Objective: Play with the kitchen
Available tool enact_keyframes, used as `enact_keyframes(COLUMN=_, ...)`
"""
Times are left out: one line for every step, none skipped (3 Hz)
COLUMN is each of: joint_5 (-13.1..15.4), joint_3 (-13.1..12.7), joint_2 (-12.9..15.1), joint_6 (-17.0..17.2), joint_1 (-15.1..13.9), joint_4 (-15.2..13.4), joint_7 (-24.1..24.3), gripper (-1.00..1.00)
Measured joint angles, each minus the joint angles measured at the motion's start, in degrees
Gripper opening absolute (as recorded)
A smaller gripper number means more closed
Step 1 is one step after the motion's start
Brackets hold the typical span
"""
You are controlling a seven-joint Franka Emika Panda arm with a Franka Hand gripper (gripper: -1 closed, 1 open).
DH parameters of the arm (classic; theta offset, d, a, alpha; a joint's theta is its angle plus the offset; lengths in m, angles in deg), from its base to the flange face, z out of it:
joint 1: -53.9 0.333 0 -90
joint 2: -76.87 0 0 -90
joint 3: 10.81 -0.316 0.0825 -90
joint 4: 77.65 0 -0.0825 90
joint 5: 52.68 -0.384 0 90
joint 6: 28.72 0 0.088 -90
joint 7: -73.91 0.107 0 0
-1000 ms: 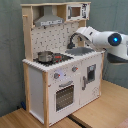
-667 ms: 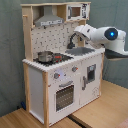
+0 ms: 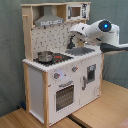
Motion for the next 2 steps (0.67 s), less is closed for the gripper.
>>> enact_keyframes(joint_5=0.0, joint_3=-0.82, joint_2=4.18, joint_6=0.03, joint_1=-0.56, joint_4=1.98, joint_7=-3.51, gripper=1.0)
enact_keyframes(joint_5=0.01, joint_3=-2.18, joint_2=8.7, joint_6=0.19, joint_1=-1.55, joint_4=4.29, joint_7=-7.35, gripper=1.0)
